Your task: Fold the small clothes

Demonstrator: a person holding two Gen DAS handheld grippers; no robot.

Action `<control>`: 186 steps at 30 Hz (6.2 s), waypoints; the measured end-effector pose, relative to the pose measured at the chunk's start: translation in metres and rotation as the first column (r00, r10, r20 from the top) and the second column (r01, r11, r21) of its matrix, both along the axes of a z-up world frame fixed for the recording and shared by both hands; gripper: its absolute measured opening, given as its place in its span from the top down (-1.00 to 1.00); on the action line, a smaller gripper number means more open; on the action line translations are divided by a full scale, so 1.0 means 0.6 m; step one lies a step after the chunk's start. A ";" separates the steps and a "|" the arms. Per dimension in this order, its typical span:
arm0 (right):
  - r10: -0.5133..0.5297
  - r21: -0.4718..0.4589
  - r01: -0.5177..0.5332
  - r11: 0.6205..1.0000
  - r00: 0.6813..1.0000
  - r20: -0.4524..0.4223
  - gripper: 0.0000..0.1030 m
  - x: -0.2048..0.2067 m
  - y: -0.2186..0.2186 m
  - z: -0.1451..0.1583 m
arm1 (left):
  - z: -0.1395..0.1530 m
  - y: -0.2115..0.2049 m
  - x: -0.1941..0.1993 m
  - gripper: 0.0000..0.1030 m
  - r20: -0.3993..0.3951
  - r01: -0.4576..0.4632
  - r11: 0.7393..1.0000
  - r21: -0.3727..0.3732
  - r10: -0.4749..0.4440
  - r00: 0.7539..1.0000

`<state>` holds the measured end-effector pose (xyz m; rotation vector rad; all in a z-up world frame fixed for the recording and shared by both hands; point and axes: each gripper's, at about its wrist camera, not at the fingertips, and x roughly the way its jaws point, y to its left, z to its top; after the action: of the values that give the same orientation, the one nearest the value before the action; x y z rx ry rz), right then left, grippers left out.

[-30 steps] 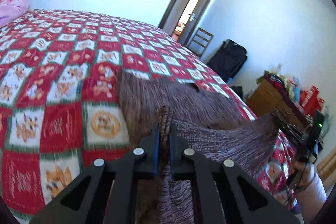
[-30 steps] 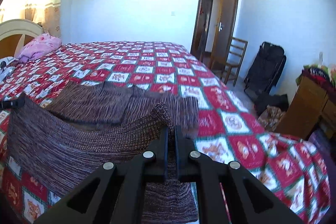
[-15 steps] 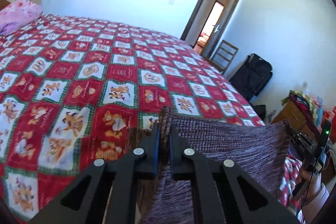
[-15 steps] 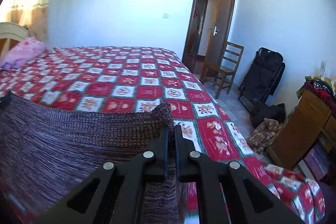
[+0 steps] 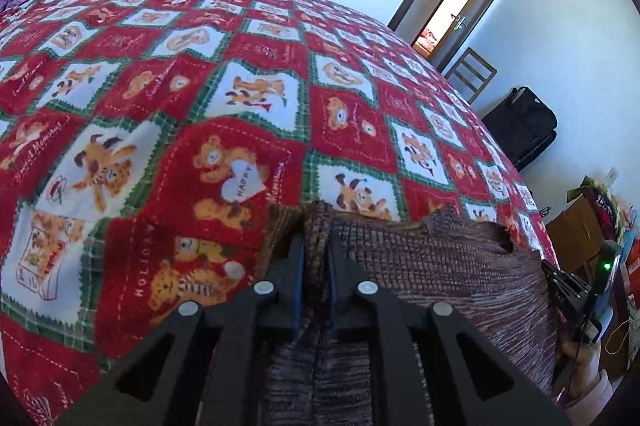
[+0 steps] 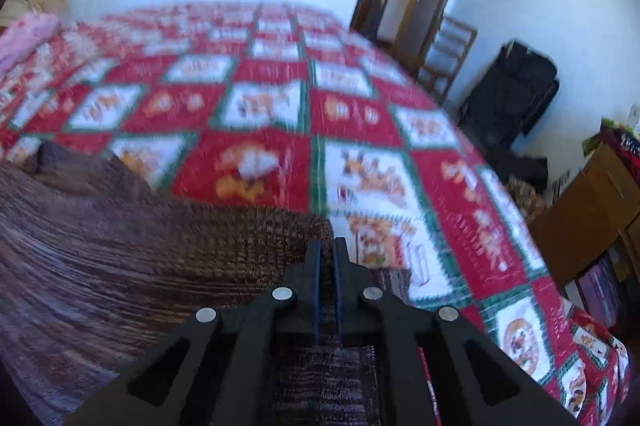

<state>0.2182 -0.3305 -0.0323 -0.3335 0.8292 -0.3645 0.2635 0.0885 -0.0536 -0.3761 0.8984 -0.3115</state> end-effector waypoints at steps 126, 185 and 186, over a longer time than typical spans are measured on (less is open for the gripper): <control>0.253 0.435 -0.357 0.827 0.926 0.280 -0.32 -0.243 0.324 0.093 | -0.012 0.044 -0.325 -0.02 0.005 -0.326 0.900 -0.290 0.342 0.940; 0.329 0.444 -0.346 0.827 0.937 0.116 0.79 -0.048 0.160 0.112 | 0.148 -0.253 -0.359 0.81 0.441 0.295 0.952 0.084 -0.301 0.846; 0.324 0.435 -0.341 0.834 0.939 0.114 0.79 -0.055 0.138 0.117 | 0.150 -0.272 -0.361 0.81 0.443 0.317 0.944 0.093 -0.324 0.836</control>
<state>0.1852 -0.2476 0.0378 -0.0321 0.7769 0.1541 0.0471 -0.0747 0.0363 -0.1213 0.4951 -0.6745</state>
